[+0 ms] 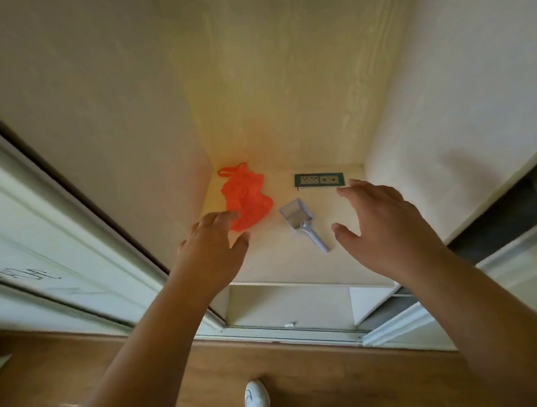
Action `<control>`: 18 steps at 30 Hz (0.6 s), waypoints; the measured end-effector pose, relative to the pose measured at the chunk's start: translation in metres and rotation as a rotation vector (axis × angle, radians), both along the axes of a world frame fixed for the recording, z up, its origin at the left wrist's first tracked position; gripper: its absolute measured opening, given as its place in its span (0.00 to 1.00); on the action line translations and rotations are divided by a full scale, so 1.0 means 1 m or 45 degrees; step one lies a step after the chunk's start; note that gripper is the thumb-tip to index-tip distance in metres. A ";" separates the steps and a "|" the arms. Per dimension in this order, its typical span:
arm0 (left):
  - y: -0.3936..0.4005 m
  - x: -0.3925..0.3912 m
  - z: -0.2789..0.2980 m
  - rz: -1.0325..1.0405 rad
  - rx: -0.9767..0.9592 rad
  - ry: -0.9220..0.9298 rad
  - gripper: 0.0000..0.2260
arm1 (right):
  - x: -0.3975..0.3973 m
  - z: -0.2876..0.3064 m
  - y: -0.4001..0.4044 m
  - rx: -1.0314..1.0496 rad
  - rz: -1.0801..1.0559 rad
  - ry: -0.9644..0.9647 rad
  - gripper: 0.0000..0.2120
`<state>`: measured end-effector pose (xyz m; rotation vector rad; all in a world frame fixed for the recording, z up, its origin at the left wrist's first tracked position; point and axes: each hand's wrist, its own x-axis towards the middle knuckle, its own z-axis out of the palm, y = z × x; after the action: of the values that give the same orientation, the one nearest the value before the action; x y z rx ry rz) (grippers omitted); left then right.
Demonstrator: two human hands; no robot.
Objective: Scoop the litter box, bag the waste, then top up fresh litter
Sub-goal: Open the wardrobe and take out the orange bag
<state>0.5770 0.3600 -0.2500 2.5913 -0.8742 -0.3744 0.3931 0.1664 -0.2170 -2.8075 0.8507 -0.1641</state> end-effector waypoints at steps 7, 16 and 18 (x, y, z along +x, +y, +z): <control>0.002 0.056 -0.034 -0.082 0.082 0.075 0.21 | 0.050 -0.037 0.007 0.077 -0.058 0.125 0.23; -0.016 0.089 -0.071 -0.135 0.166 0.143 0.21 | 0.080 -0.087 -0.008 0.215 -0.111 0.194 0.25; -0.026 0.091 -0.079 -0.109 0.177 0.146 0.21 | 0.086 -0.099 -0.021 0.230 -0.097 0.207 0.24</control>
<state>0.6676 0.3341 -0.3292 2.6317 -0.9518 -0.6224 0.4790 0.1455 -0.3162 -2.6482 0.9565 0.1260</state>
